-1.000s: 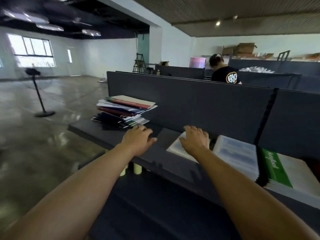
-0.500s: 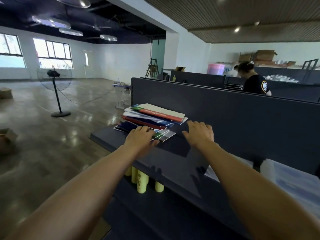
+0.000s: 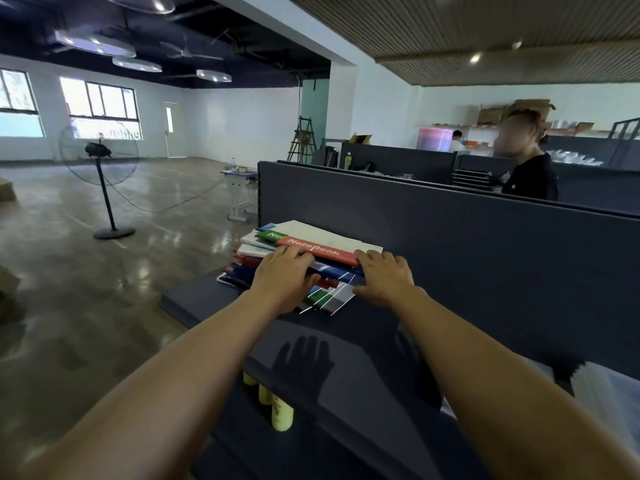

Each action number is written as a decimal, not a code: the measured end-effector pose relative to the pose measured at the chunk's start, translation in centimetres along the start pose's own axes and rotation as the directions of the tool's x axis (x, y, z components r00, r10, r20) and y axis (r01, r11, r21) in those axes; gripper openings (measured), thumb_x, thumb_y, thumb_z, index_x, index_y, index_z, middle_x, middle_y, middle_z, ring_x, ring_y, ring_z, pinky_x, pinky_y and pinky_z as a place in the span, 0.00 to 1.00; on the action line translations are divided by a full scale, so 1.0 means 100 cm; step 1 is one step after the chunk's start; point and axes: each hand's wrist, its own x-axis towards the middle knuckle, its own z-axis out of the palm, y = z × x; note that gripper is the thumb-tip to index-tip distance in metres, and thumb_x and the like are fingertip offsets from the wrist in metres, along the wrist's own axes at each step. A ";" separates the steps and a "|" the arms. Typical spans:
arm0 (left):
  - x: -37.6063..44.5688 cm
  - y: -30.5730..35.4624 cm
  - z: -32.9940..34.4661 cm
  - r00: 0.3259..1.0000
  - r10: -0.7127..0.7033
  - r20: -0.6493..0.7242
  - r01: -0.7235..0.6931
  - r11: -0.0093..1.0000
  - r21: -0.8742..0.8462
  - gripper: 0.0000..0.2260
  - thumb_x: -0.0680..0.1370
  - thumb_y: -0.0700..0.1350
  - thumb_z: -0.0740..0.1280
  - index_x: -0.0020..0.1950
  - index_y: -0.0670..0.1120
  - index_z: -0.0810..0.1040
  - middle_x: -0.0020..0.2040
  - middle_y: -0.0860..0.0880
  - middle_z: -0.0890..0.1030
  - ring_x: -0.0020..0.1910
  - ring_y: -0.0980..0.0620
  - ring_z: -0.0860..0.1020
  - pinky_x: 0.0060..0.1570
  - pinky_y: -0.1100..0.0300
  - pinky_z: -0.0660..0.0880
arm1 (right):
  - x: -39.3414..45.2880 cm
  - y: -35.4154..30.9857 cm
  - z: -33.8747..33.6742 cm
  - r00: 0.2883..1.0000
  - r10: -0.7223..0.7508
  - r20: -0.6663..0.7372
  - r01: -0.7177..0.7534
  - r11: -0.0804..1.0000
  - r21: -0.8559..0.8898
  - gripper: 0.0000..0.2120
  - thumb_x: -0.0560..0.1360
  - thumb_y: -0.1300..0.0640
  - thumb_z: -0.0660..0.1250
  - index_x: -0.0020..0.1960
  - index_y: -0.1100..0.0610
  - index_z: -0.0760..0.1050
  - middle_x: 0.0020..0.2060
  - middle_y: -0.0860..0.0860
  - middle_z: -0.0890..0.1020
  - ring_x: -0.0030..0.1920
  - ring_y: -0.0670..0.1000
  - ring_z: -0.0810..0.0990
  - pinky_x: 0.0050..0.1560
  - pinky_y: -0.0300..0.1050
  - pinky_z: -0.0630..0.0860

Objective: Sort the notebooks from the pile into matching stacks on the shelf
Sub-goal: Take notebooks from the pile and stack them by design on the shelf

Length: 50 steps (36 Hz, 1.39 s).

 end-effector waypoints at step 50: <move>0.006 -0.027 0.008 0.974 0.201 -0.105 -0.208 0.976 -0.063 0.11 0.81 0.50 0.58 0.56 0.45 0.73 0.56 0.48 0.72 0.58 0.47 0.70 0.44 0.57 0.64 | -0.008 -0.037 -0.015 0.965 0.096 -0.244 -0.142 0.974 -0.176 0.30 0.79 0.57 0.62 0.76 0.54 0.52 0.59 0.54 0.77 0.55 0.55 0.78 0.44 0.46 0.69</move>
